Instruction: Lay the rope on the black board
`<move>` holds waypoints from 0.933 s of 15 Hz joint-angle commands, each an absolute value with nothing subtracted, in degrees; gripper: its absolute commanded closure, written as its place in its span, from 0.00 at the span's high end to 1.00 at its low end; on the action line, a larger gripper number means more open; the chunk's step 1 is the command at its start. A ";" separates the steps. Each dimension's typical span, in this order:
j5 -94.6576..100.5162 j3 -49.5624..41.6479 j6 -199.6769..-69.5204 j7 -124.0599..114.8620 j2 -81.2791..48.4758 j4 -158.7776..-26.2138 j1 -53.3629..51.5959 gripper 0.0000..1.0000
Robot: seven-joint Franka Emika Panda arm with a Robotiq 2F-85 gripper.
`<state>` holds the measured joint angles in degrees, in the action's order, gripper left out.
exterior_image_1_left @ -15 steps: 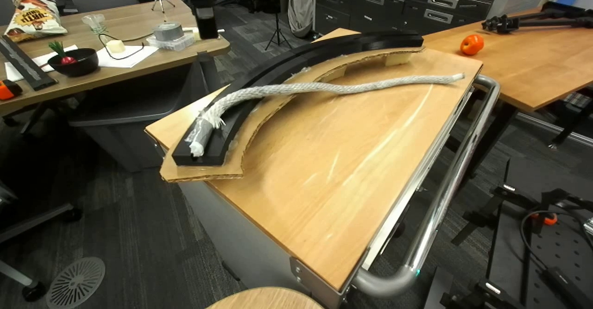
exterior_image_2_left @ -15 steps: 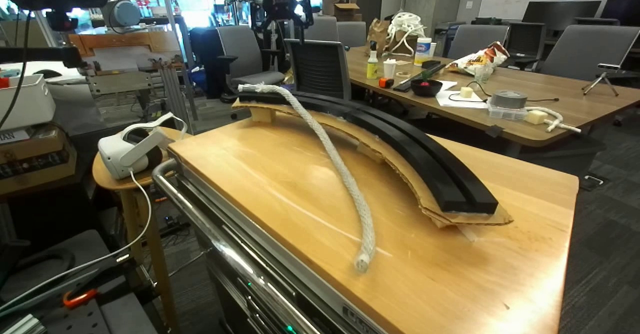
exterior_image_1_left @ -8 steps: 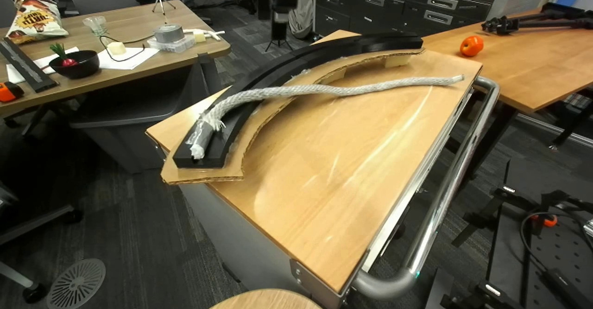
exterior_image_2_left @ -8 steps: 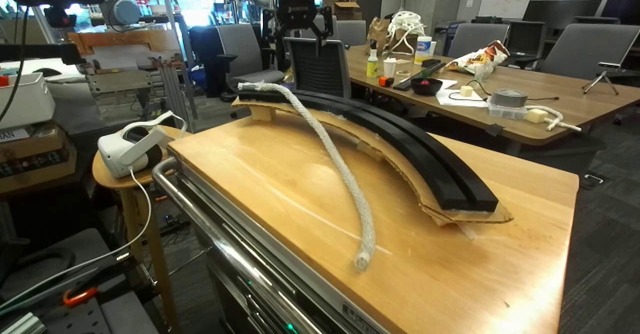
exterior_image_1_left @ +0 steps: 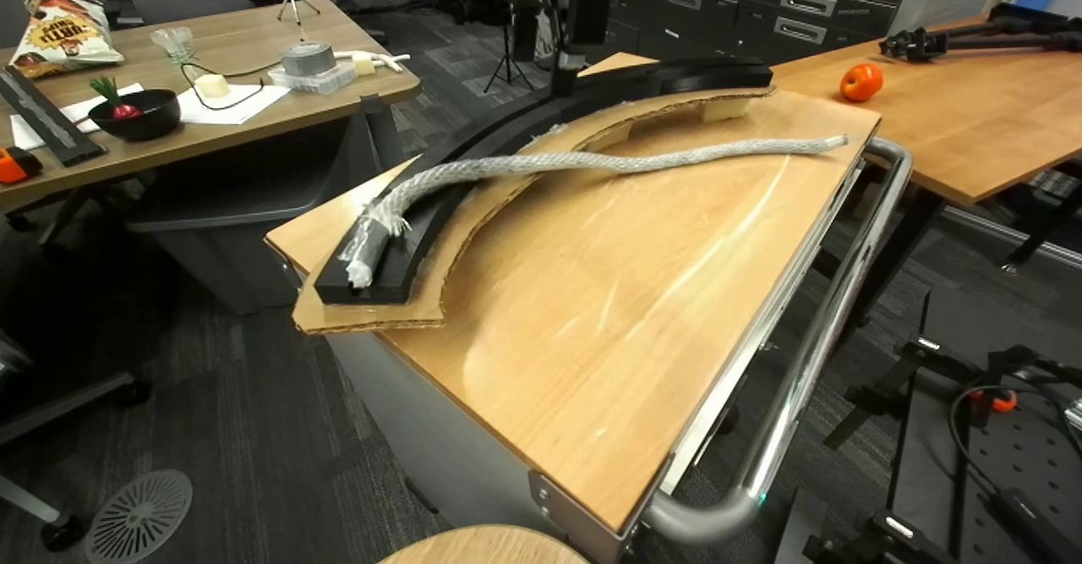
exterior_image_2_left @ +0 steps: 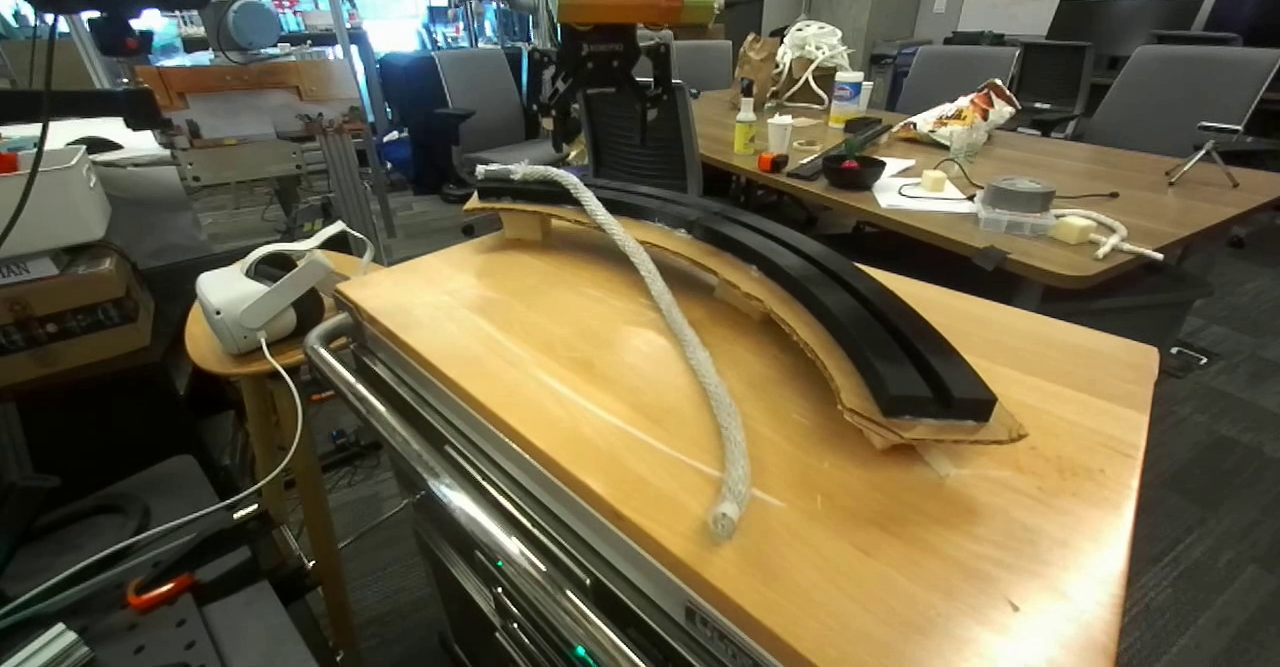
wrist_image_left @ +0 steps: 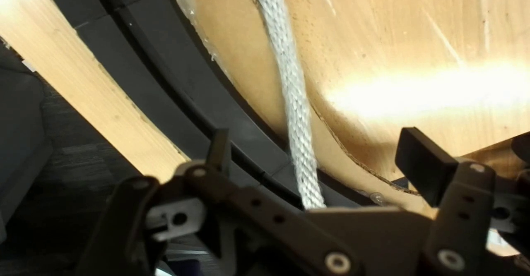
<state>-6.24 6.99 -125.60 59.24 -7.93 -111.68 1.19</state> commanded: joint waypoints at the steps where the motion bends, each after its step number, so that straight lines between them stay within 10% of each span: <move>1: -6.35 6.19 -125.43 59.27 -7.93 -111.53 0.40 1.00; 14: -12.76 -1.00 -123.93 57.10 0.63 -125.84 5.54 1.00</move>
